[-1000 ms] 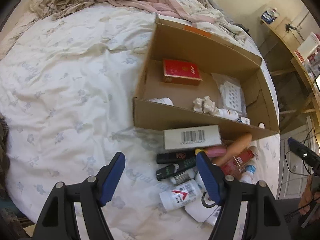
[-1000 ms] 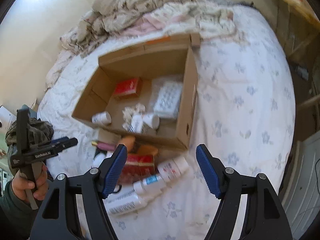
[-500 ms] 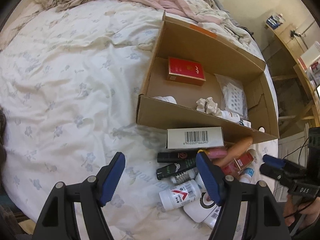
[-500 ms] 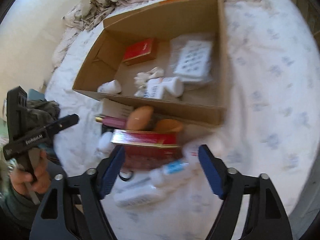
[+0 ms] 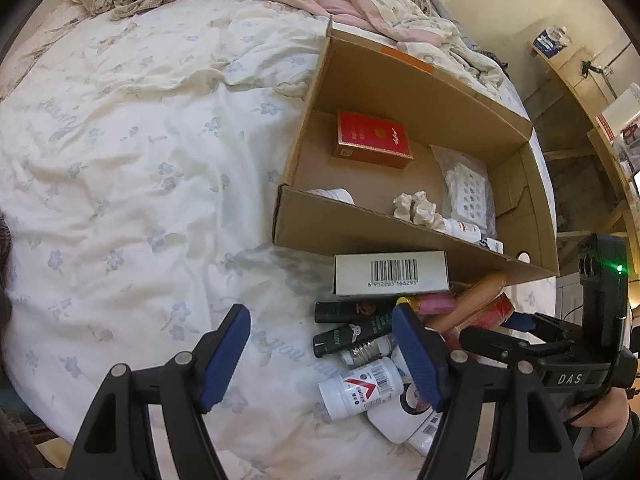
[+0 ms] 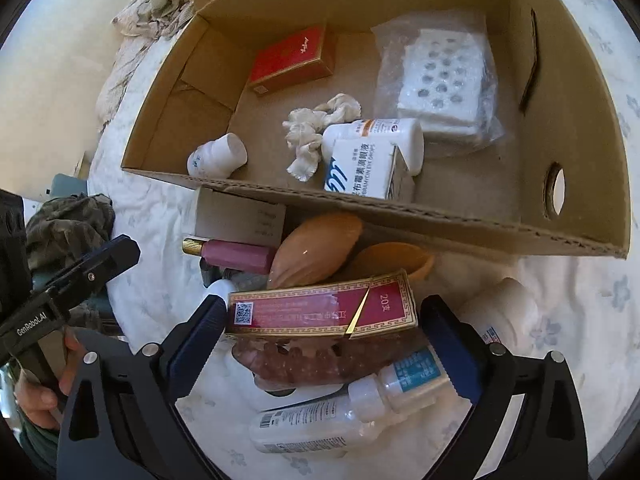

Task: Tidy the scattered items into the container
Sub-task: 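Grasp the red-and-white cigarette carton with the right tool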

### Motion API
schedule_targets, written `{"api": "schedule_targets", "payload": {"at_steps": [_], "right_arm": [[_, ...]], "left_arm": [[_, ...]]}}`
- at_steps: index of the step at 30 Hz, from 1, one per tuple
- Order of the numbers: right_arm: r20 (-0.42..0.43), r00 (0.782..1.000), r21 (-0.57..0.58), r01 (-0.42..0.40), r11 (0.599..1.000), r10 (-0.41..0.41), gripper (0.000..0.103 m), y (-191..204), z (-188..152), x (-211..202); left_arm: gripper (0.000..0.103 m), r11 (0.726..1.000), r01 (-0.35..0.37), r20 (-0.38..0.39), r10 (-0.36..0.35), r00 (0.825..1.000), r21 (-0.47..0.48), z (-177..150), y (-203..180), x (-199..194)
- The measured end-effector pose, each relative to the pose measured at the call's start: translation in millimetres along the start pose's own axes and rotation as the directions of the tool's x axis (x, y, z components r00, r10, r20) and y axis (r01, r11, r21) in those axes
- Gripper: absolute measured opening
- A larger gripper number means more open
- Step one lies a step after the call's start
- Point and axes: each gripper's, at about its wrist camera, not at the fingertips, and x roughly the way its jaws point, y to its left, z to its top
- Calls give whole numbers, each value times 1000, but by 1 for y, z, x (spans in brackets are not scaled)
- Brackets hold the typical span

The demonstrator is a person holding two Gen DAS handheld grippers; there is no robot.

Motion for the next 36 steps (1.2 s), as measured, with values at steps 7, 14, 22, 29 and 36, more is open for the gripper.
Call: {"api": "schedule_targets", "payload": {"at_steps": [7,14,22,29,36], "right_arm": [[17,1000,1,-15,1000,15,99,3,0,-11],[-32,996,-103,82,991,-86,99,21,-1,12],[-8,997,-98,81,992,-82,92,15,-1,7],[35,999,-57,43,997,-41,91,6,-1,-15],[100,995,-50,-1,999,6,91,-2,-11,-51]], "left_arm": [[74,997,-20,-75,25,997,69,-10,-9,14],[74,984,-4,-215,44,976,181,-35,-23,36],[75,931,-60,-239,154,959,360,-53,-52,64],[41,916,-21,-235,125,964,401,-61,-61,57],[37,940,47,-151,5,988,339,-58,-56,11]]}}
